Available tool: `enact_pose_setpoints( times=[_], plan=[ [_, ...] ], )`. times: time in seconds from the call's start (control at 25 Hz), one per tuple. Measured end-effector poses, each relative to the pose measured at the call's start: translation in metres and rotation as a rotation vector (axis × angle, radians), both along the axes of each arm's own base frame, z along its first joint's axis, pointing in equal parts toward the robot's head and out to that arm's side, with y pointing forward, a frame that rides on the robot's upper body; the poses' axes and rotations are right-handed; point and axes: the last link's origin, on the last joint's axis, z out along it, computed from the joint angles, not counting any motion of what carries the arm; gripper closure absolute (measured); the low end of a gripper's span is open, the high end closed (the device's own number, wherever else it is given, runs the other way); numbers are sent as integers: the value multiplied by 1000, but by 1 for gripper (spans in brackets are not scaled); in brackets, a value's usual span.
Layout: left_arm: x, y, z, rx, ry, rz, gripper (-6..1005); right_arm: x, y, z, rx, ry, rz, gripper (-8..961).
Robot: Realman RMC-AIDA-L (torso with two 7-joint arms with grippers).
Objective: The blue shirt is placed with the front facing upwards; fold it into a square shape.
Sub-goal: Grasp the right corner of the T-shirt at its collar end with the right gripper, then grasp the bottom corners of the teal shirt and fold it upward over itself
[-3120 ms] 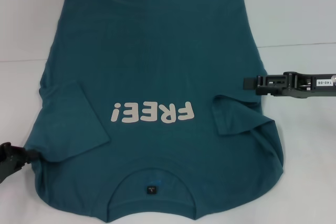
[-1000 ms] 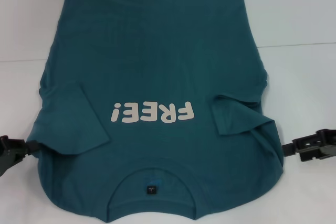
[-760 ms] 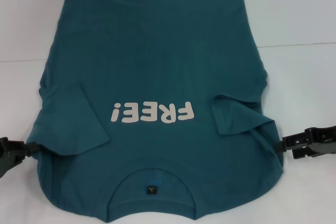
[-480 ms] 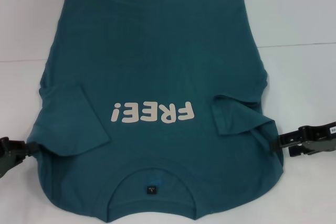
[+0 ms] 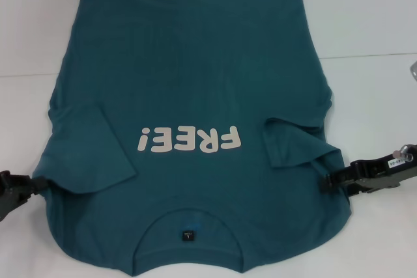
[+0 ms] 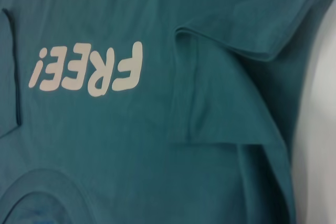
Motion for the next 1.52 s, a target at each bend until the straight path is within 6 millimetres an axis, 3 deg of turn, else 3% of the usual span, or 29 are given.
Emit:
enact_pose_setpoints(
  times=[0.32, 0.76, 1.2, 1.28, 1.52],
  plan=[
    [0, 0, 0, 2, -1, 0, 996, -8, 3, -14, -38, -17, 24, 217],
    [1, 1, 0, 2, -6, -3, 996, -9, 4, -10, -42, -28, 25, 218],
    [2, 1, 0, 2, -7, -4, 996, -8, 2, -5, -58, -43, 22, 667],
    [2, 1, 0, 0, -8, -6, 996, -9, 2, -3, -61, -43, 30, 895],
    [5, 0, -1, -41, 7, -35, 996, -8, -2, 2, -85, -41, 36, 912]
  ],
)
